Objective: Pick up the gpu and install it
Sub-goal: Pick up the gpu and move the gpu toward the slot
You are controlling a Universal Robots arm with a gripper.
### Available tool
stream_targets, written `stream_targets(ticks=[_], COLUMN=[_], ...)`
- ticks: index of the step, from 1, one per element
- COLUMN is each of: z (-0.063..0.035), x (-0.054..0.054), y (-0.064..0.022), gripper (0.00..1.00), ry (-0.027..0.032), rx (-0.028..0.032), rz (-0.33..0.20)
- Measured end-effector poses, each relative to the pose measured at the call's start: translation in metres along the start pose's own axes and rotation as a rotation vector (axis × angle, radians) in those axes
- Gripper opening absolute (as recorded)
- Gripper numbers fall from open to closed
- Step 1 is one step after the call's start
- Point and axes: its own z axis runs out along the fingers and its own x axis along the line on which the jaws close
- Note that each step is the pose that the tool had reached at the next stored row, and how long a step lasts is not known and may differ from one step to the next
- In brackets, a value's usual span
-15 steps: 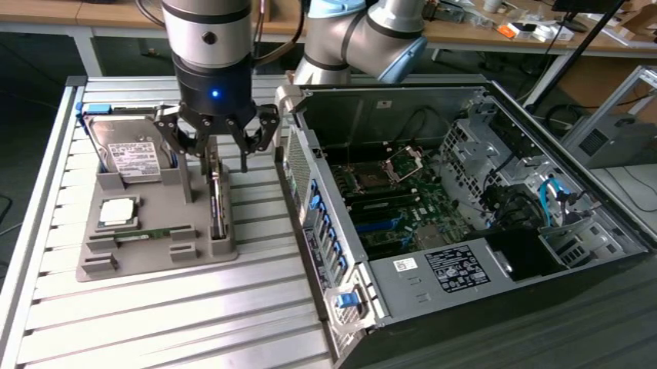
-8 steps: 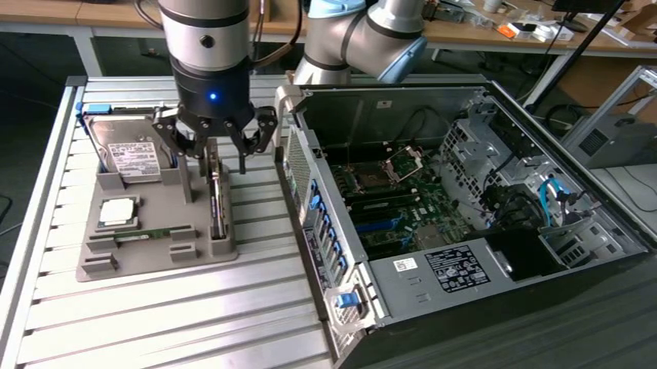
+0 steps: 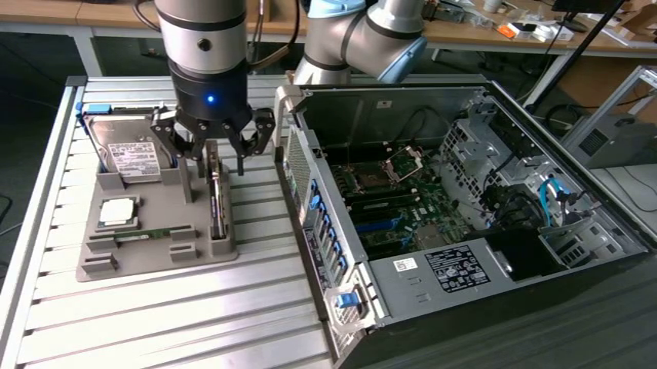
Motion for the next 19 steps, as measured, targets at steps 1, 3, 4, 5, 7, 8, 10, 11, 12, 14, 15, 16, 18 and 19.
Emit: stream_targets(ticks=[1,3,4,5,7,8,10,11,12,14,15,16,18,19], z=[0.0005,0.0013,0.0017,0.0021,0.0034,0.0043,0.0052,0.0058,0.0062,0.0071,0.0076,0.0081,0.0093,0.0099], x=[0.0003,0.0008,0.0011,0.0014,0.0021,0.0026,0.0030,0.0032,0.0034,0.0040,0.0042,0.0045,0.0050,0.0052], y=[0.0000,0.0000,0.0000,0.0000,-0.0001,-0.0001,-0.0001,-0.0001,-0.0002,-0.0002,-0.0002,-0.0002,-0.0001,0.0000], gripper=[0.56,0.56,0.56,0.56,0.56,0.56,0.56,0.56,0.56,0.56,0.56,0.56,0.56,0.56], ry=[0.0000,0.0000,0.0000,0.0000,0.0000,0.0000,0.0000,-0.0001,0.0000,0.0000,0.0000,0.0000,-0.0001,0.0000], rx=[-0.0001,0.0000,0.0000,0.0001,0.0000,0.0000,0.0000,-0.0001,0.0000,0.0001,0.0000,0.0000,-0.0001,0.0000], rz=[0.000,0.000,0.000,0.000,0.000,0.000,0.000,0.000,0.000,0.000,0.000,0.000,0.000,0.000])
